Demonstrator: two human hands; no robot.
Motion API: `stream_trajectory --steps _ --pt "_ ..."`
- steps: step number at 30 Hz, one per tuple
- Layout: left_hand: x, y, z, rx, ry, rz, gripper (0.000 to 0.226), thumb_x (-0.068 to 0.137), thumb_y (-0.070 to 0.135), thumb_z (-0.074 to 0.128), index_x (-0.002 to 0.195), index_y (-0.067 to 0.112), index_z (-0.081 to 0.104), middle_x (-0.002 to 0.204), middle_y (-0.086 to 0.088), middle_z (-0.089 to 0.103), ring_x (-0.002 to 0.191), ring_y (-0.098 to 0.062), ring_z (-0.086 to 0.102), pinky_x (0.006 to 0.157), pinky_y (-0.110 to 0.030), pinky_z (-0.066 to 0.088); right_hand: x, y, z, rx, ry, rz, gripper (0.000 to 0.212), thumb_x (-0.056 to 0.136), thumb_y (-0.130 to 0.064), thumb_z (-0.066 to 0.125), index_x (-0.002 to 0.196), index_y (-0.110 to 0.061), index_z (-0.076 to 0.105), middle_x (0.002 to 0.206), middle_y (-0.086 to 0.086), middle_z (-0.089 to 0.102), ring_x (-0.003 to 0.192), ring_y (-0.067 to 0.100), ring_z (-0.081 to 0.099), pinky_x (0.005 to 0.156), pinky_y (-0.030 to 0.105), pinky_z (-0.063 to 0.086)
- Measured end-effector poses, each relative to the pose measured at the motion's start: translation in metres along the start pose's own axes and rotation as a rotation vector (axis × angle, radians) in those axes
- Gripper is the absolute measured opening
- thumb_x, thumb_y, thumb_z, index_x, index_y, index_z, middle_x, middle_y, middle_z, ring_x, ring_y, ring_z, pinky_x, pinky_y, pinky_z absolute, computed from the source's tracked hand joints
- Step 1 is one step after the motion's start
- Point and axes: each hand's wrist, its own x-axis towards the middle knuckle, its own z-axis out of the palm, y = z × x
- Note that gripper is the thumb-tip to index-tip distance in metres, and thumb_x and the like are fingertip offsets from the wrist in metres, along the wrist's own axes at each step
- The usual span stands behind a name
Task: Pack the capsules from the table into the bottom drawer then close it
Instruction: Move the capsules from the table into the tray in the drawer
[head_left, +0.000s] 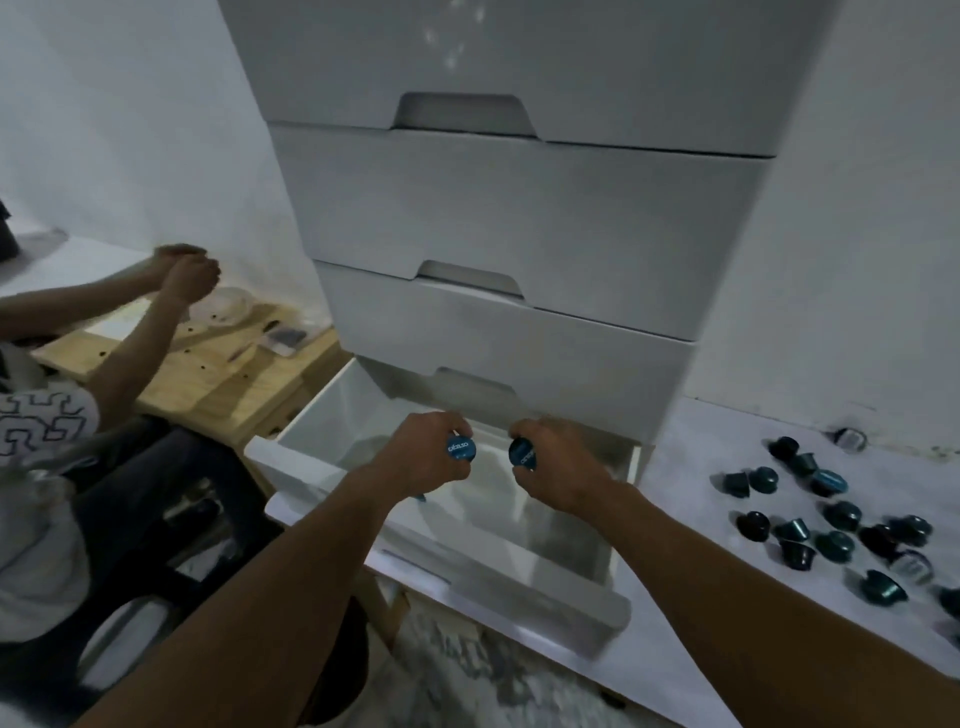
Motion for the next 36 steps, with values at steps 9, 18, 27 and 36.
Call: stream_trajectory --steps 9,18,27,36 --pt "0.067 -0.054 0.0 0.044 -0.253 0.219 0.039 0.068 0.019 0.079 0.105 0.017 0.068 0.101 0.001 0.07 0.091 -0.017 0.065 0.086 -0.028 0.052 0.047 -0.009 0.044 0.047 -0.056 0.249 0.039 0.076 -0.014 0.068 0.114 -0.015 0.062 0.114 0.01 0.062 0.102 0.028 0.059 0.085 0.032 0.049" --pt "0.101 -0.087 0.022 0.089 -0.543 0.45 0.044 0.07 0.018 0.077 0.113 0.018 0.066 0.109 -0.001 0.067 0.093 -0.015 0.06 0.081 -0.023 0.049 0.05 -0.031 0.079 0.077 -0.131 0.506 0.04 0.078 -0.018 0.07 0.117 -0.02 0.063 0.12 0.005 0.064 0.107 0.022 0.059 0.081 0.021 0.041" --pt "0.109 -0.093 0.037 0.12 -0.616 0.514 0.043 0.07 0.021 0.078 0.111 0.019 0.066 0.11 -0.001 0.067 0.094 -0.015 0.059 0.081 -0.025 0.049 0.049 -0.03 0.085 0.079 -0.182 0.563 0.039 0.075 -0.016 0.074 0.113 -0.02 0.065 0.118 0.005 0.064 0.104 0.021 0.059 0.081 0.021 0.044" --pt "0.107 -0.095 0.036 0.092 -0.638 0.469 0.028 0.079 0.019 0.072 0.107 0.018 0.068 0.104 -0.002 0.067 0.086 -0.013 0.058 0.074 -0.022 0.046 0.049 -0.026 0.083 0.125 -0.242 0.531 0.034 0.083 -0.02 0.065 0.117 -0.019 0.063 0.119 0.005 0.064 0.104 0.023 0.059 0.086 0.029 0.049"
